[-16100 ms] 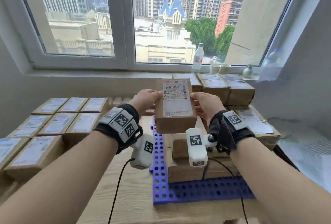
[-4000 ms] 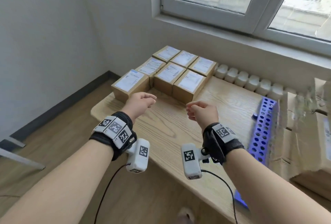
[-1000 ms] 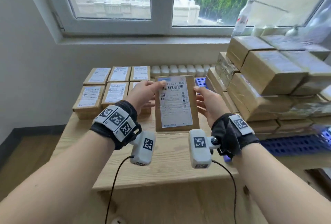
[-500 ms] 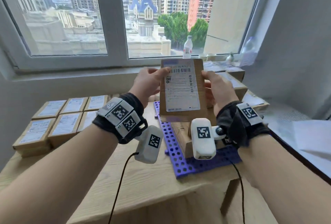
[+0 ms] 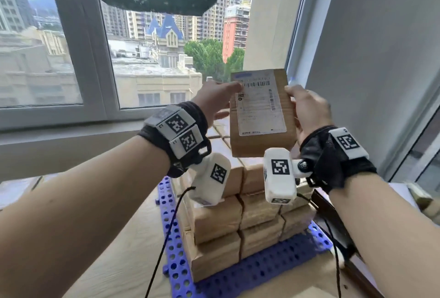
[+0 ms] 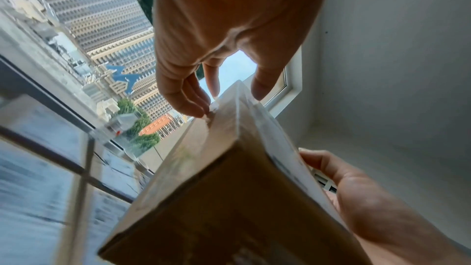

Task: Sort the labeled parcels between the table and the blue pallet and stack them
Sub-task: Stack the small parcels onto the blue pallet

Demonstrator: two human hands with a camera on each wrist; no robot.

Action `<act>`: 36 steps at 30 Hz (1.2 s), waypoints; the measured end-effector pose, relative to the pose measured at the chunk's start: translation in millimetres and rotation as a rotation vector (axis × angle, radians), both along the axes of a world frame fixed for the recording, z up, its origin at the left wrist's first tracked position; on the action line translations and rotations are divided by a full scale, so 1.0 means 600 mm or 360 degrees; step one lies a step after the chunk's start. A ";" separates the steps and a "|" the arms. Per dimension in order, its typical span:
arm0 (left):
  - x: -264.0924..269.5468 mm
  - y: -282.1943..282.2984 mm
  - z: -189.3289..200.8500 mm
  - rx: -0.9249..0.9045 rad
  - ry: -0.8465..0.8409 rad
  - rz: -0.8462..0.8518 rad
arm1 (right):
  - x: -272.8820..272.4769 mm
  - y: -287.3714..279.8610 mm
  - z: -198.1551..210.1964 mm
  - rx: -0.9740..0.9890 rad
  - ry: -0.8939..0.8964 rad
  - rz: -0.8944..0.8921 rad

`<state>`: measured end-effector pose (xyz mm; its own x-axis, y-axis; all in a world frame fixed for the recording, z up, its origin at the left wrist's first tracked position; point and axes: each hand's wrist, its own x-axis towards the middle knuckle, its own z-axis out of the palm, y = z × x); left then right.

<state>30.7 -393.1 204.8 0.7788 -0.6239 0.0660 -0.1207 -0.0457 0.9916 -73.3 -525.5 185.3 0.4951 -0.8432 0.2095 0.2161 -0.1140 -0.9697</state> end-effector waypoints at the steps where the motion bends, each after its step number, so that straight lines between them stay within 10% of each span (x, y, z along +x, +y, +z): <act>1: 0.002 -0.024 0.000 0.0010 0.0007 -0.0010 | 0.002 -0.021 0.003 0.0012 0.0005 -0.0022; 22: -0.019 -0.350 -0.113 0.0363 -0.0002 0.0223 | 0.018 -0.367 -0.127 0.0365 0.0145 0.0293; 36: -0.050 -0.385 -0.148 0.0894 -0.0141 0.0490 | 0.051 -0.421 -0.237 0.0418 0.0413 0.0585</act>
